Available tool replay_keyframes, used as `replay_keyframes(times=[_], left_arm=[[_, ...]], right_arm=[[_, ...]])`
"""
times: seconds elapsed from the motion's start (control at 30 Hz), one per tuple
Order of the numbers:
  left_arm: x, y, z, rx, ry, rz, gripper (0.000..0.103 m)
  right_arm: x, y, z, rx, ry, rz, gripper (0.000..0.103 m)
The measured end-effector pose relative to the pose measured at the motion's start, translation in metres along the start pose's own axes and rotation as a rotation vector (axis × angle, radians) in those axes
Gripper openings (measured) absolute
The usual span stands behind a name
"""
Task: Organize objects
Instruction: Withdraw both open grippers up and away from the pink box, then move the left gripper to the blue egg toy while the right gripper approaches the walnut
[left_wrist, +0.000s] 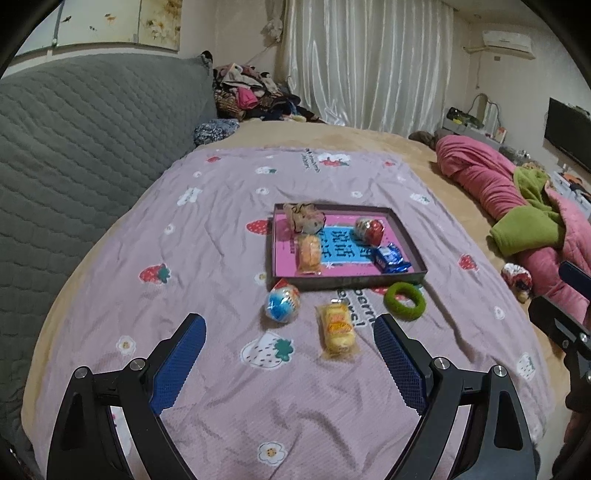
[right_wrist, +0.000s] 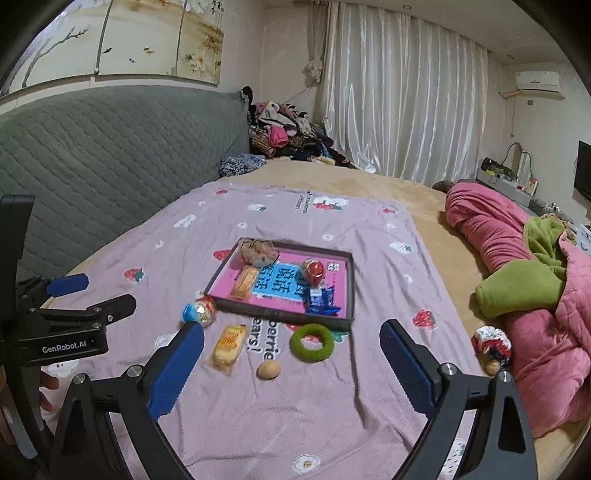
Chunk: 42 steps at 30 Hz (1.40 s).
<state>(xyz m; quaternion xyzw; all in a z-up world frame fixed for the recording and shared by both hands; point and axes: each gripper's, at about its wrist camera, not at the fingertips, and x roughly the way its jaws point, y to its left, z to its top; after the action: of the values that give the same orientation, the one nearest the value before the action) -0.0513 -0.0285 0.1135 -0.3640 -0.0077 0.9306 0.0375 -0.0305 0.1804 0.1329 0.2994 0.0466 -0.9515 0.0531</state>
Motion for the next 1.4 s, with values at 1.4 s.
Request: replay_keyframes(times=[1.4], left_arm=[[0.100, 0.014, -0.053, 0.029, 0.132, -0.019, 0.093]], right_arm=[[0.109, 0.030, -0.077, -0.031, 0.193, -0.008, 0.097]])
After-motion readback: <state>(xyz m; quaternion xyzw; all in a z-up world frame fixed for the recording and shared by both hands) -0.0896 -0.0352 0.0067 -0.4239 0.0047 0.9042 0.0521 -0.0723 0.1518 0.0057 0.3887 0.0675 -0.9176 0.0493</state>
